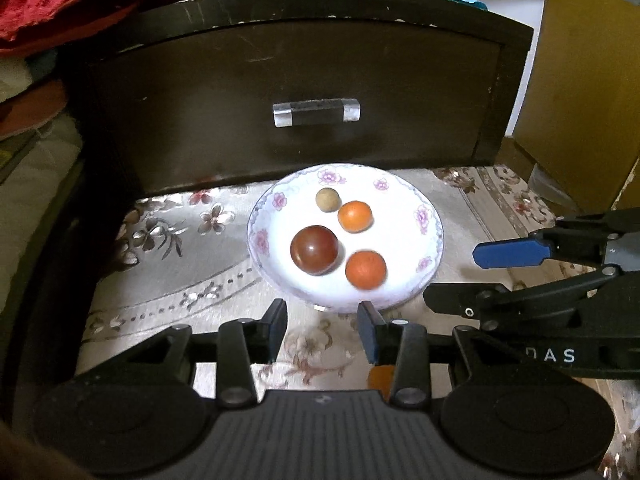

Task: Organize fruits
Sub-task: 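Move both tools back toward the red tomatoes on the cloth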

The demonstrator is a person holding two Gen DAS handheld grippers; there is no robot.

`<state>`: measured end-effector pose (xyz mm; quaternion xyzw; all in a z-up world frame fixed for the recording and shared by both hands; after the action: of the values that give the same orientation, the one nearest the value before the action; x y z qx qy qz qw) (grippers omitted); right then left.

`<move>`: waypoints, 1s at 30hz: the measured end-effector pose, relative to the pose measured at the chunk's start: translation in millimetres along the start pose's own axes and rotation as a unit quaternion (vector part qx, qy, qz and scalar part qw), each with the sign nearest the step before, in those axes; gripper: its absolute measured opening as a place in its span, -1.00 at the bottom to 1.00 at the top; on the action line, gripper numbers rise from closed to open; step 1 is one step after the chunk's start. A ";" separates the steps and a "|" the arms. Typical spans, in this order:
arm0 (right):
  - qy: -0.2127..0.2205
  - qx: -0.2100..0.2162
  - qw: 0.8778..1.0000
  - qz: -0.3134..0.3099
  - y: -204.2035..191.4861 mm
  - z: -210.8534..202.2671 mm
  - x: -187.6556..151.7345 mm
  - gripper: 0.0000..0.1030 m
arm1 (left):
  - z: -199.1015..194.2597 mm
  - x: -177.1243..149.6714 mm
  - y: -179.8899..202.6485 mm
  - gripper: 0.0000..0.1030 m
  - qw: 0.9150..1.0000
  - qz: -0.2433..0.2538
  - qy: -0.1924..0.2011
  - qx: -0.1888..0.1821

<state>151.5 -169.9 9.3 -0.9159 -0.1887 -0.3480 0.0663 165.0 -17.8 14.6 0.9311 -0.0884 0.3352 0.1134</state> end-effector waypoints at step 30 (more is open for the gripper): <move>-0.084 0.088 0.990 -0.066 -70.2 16.3 -47.8 -0.36 | -28.1 -72.6 -23.0 -0.11 0.994 0.051 -0.094 0.006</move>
<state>101.2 -115.5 -35.3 -0.9182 -0.2834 -0.2551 0.1078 98.4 18.3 -14.6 0.9533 -0.1440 0.2525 0.0819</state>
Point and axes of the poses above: each gripper's, at about its wrist camera, not at the fingertips, and z roughly the way its jaws point, y to its right, x to its top, the point moved 1 cm from there along z, roughly the way its jaws point, and after that the axes turned 11 degrees about -z, right-handed, at the moved point
